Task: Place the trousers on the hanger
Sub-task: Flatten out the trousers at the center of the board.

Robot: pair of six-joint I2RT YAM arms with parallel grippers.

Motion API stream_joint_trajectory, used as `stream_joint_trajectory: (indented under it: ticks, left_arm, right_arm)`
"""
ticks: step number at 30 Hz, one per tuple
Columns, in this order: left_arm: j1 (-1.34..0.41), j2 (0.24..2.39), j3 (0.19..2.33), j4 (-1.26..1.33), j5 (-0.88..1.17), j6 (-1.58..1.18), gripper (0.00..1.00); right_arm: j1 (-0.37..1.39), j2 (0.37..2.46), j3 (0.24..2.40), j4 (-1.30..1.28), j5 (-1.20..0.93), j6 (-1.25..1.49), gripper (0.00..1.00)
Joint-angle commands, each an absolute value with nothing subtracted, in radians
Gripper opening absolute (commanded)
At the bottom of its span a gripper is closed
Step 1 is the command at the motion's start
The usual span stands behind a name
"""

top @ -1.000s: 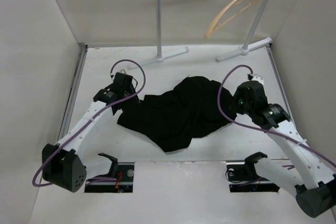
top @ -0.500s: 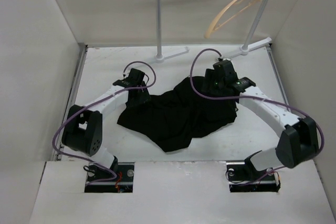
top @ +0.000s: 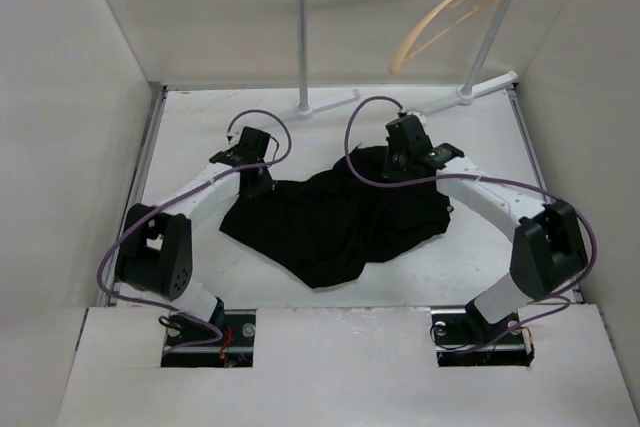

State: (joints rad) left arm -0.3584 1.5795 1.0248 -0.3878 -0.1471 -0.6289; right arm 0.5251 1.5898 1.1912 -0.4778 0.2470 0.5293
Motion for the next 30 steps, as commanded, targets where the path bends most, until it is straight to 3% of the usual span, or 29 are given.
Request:
stream_joint_trajectory:
  ticks: [1, 11, 16, 25, 30]
  left_arm:
    - [-0.309, 1.433, 1.058, -0.406, -0.198, -0.643, 0.03]
    - [-0.052, 1.252, 1.455, -0.577, -0.155, -0.673, 0.02]
    - [0.053, 1.163, 1.560, -0.627, -0.158, -0.693, 0.02]
    - [0.145, 1.052, 1.350, -0.650, -0.207, -0.721, 0.02]
    - [0.147, 1.035, 1.198, -0.624, -0.209, -0.729, 0.02]
  right_arm:
    - [0.528, 1.445, 1.242, -0.405, 0.296, 0.546, 0.06]
    - [0.544, 1.149, 1.492, -0.581, 0.295, 0.540, 0.07]
    - [0.599, 1.004, 1.511, -0.650, 0.307, 0.549, 0.07]
    - [0.987, 0.919, 1.073, -0.724, 0.281, 0.790, 0.06]
    - [0.986, 0.819, 0.957, -0.749, 0.353, 0.862, 0.04]
